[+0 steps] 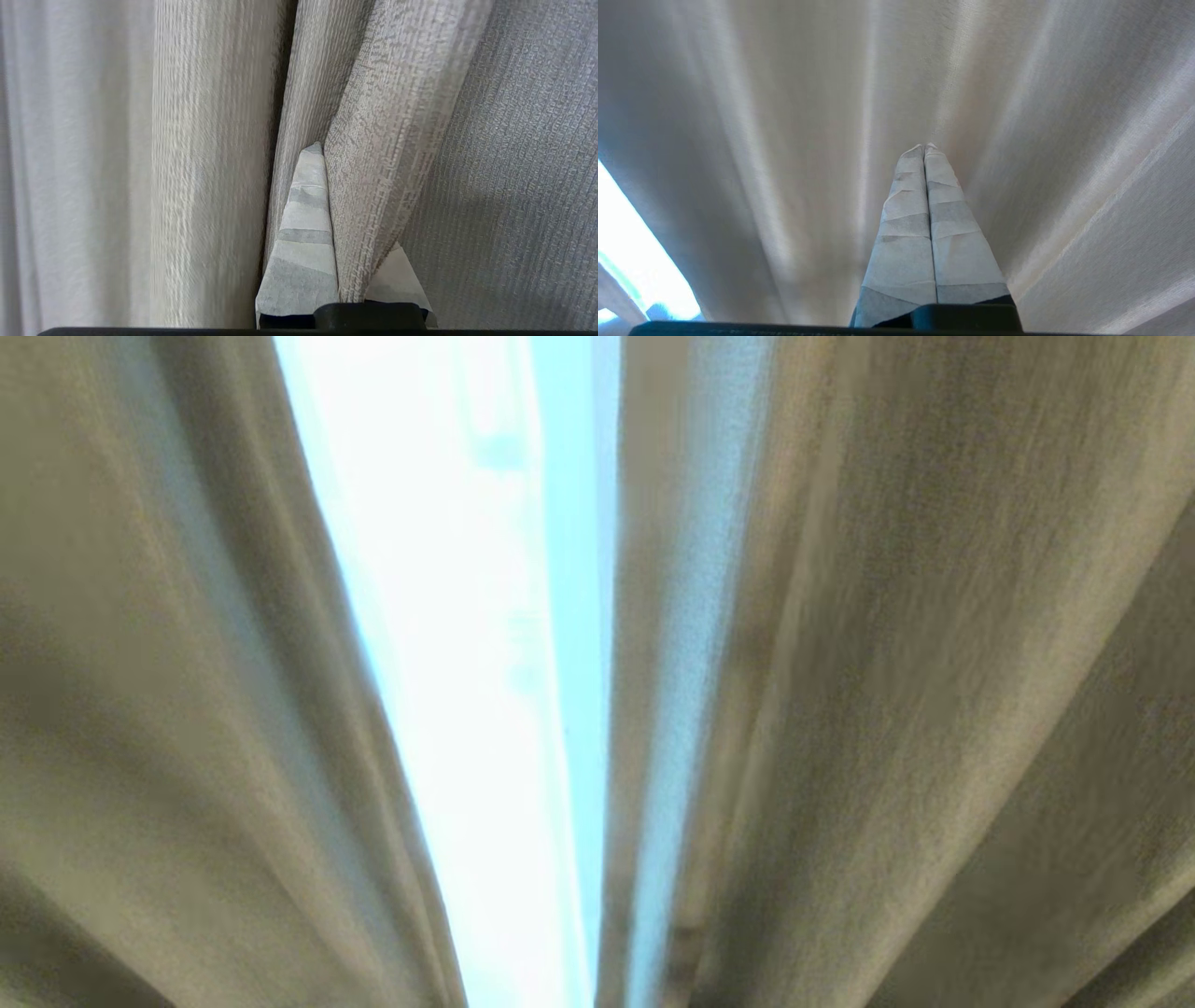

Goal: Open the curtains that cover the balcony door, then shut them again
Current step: Pull the outer curtains open on both sides

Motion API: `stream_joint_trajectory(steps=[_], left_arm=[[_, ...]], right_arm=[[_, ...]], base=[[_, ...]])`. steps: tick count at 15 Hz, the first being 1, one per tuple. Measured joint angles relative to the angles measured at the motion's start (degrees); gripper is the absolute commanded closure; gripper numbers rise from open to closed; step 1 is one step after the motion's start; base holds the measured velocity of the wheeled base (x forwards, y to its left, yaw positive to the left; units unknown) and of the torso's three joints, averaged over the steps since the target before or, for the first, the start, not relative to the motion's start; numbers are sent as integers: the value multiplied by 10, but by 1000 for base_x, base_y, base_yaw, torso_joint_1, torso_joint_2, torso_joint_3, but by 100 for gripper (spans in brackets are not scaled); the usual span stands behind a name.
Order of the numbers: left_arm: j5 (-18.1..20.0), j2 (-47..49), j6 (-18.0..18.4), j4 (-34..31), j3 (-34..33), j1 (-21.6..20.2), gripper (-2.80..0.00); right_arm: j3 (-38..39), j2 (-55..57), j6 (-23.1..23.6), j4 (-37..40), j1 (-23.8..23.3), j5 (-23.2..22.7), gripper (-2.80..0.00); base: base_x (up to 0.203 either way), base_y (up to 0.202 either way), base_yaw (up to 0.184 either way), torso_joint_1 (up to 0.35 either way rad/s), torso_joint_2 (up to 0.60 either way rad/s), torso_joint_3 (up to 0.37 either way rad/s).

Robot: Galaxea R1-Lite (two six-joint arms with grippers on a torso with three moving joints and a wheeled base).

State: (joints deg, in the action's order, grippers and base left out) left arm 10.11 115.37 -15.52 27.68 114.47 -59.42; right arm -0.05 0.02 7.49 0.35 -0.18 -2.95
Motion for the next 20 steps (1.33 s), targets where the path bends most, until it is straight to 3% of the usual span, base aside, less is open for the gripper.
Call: stream_joint_trajectory(steps=[4,9,15,20], left_arm=[[0,-4,0,-3,-1,0,0],[46,-34,0,-10,-2,23,0],[48,-87,0,-4,0,80,0],[48,-120,1,-2,-23,101,0]], right_arm=[[0,0,0,0,0,0,0],[0,0,0,0,0,0,0],[0,0,0,0,0,0,0],[0,0,0,0,0,0,0]], base=[[0,0,0,0,0,0],[0,0,0,0,0,0],[0,0,0,0,0,0],[0,0,0,0,0,0]])
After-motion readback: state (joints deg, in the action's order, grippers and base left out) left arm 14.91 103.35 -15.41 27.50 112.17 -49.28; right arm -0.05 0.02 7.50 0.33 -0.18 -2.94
